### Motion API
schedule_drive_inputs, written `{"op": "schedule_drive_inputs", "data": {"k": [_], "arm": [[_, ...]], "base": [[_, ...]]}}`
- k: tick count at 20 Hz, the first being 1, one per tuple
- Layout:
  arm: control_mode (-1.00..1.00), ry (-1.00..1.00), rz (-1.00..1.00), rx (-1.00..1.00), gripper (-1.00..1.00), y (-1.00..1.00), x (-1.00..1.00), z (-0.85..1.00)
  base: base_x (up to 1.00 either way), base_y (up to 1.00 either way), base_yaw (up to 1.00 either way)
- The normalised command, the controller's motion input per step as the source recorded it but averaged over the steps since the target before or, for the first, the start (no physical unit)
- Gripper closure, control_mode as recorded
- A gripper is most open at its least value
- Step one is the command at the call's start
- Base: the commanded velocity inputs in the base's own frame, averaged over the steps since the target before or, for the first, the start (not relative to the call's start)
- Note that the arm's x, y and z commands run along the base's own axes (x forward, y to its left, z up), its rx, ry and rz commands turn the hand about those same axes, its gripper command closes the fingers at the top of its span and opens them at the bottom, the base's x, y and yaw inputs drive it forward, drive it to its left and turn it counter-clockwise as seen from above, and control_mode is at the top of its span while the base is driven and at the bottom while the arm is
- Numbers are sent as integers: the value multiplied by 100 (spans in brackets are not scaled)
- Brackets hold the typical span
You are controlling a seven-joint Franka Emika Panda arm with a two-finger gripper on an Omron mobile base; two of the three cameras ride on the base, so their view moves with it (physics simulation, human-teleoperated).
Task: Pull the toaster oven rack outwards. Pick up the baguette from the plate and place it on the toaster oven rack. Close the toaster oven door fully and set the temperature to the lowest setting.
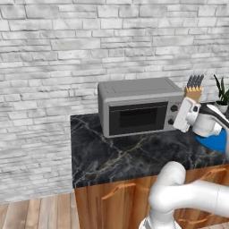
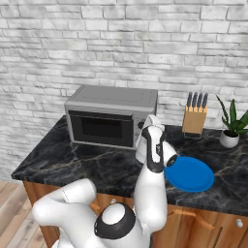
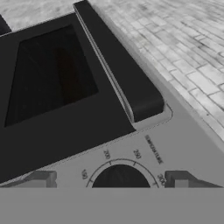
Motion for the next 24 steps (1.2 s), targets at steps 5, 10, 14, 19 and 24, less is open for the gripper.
{"op": "schedule_drive_inputs", "data": {"k": [5,10,14,19,24], "arm": [[-100,-3,0,0,-100,0,32,-28],[-100,-1,0,0,100,0,35,-16],[-100,0,0,0,100,-6,37,-19],[-100,-1,0,0,100,-34,23,-20],[-100,-4,0,0,100,-53,15,-29]], "base": [[0,0,0],[0,0,0],[0,0,0],[0,0,0],[0,0,0]]}}
